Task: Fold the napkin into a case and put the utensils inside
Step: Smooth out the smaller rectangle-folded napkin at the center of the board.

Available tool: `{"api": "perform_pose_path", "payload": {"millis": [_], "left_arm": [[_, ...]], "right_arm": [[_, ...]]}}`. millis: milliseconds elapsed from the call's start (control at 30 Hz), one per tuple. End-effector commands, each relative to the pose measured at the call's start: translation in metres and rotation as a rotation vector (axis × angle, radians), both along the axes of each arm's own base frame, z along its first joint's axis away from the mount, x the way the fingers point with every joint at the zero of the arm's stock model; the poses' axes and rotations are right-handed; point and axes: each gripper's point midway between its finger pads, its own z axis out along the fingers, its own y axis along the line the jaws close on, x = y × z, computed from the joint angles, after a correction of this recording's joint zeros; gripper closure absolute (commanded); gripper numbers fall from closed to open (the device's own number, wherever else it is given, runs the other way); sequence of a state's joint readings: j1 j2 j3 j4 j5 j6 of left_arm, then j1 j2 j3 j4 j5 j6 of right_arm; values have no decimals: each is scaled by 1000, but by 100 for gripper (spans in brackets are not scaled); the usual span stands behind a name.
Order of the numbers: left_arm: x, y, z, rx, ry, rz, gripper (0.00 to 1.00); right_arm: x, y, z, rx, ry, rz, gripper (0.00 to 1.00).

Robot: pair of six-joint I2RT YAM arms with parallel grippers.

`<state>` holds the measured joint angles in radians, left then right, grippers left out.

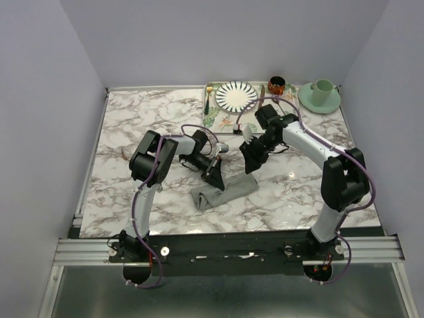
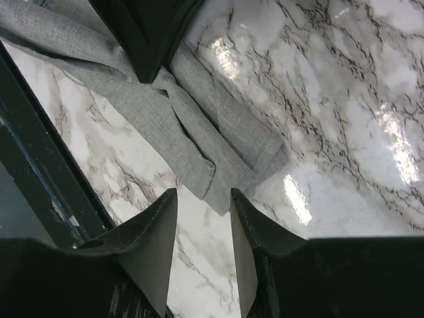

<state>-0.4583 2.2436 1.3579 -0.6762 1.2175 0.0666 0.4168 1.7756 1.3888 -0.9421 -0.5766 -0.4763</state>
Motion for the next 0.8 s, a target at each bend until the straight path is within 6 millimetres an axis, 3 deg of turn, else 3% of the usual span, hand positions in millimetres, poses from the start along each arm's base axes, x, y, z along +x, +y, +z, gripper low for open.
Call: {"api": "perform_pose_path", "payload": {"millis": [0, 267, 500, 600, 733, 767], "left_arm": [[5, 8, -26, 62, -50, -10, 100], [7, 9, -25, 58, -47, -6, 100], [9, 10, -25, 58, -47, -3, 100], [10, 9, -22, 53, -51, -2, 100], [15, 10, -17, 48, -66, 8, 100], [16, 9, -15, 45, -70, 11, 100]], "right_arm": [[-1, 23, -16, 32, -4, 61, 55], [-1, 26, -50, 0, 29, 35, 52], [-3, 25, -64, -28, 18, 38, 52], [-3, 23, -72, -55, 18, 36, 60], [-2, 18, -84, -92, 16, 32, 82], [-2, 16, -85, -102, 15, 30, 83]]}}
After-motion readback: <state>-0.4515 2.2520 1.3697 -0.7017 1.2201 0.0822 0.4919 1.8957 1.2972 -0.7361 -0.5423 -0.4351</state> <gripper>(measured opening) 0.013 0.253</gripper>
